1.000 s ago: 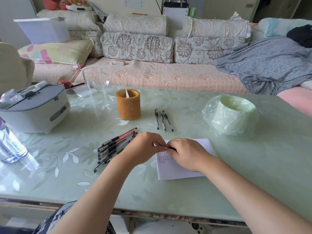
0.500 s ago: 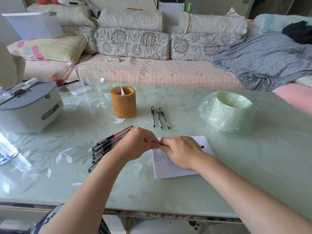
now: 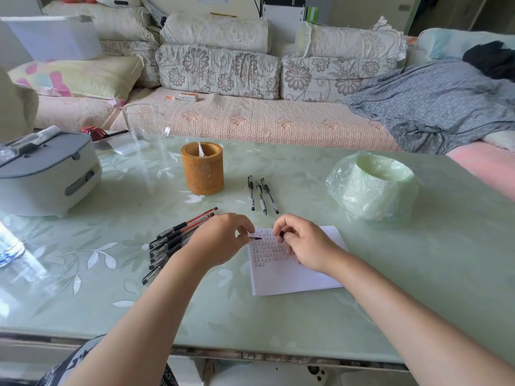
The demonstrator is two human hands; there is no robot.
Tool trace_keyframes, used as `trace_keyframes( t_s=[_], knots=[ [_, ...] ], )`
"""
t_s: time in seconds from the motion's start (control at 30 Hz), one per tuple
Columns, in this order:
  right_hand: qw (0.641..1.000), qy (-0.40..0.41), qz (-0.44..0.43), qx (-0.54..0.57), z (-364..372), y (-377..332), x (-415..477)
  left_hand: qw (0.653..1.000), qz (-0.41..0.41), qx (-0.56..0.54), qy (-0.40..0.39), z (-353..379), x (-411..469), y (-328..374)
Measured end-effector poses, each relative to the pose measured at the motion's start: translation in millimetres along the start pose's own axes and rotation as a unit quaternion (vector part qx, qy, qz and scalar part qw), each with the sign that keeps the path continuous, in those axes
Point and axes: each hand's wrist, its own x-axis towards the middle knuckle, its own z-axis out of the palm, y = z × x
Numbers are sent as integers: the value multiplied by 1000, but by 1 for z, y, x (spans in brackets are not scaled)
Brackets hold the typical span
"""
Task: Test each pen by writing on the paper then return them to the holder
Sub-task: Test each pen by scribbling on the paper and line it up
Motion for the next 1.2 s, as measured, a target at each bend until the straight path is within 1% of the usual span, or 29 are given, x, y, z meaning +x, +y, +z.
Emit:
trace_keyframes(
  t_s=[0.07,0.1,0.17,0.27,0.33,0.5,0.63,0.77,0.93,1.2],
  knots=[
    [991,-4,36,126,3,0,1,1000,3,10,-7,3,1,0],
    [984,-13,45,171,4,0,1,1000,3,17,-13,4,1,0],
    [980,-30,46,192,5,2,0,999,1,34,-25,7,3,-1],
    [976,-42,23,211,9,7,-3,999,5,41,-33,10,6,-2],
    [974,-37,35,223,12,7,-4,998,12,46,-31,12,7,-2],
    [978,-28,57,200,15,5,-4,998,11,44,-37,14,8,-3],
    [986,-35,32,159,16,10,-5,998,22,40,-45,14,12,-3],
    [993,-30,23,110,19,13,-2,997,39,24,-57,15,15,-3],
    [994,-26,5,104,23,18,1,995,63,24,-73,19,16,-4],
    [995,-21,-29,90,25,19,-2,994,53,35,-91,18,18,-3]
  ],
)
